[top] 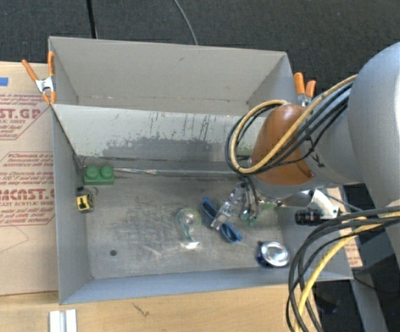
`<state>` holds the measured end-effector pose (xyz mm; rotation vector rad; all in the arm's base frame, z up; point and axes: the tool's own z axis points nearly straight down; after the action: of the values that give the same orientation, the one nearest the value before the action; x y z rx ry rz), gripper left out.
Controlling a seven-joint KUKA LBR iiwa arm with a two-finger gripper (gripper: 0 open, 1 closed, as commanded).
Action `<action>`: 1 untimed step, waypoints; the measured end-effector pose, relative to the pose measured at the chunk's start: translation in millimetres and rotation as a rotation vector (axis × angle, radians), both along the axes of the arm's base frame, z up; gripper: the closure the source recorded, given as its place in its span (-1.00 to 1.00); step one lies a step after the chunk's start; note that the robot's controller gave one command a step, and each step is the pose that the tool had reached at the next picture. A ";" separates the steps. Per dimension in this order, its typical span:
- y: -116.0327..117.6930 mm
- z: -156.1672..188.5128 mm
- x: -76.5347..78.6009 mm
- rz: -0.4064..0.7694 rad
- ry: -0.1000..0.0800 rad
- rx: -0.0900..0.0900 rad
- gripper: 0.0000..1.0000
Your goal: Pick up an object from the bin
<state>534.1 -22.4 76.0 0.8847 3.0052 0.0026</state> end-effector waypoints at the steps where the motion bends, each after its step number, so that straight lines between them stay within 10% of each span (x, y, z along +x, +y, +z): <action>1: 0.5 36.9 0.7 0.001 0.005 0.001 1.00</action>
Offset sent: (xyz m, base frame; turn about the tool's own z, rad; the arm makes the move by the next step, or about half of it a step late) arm -0.0001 -0.0001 0.0352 0.0000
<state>534.8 -21.9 112.9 0.8854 3.0105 0.0023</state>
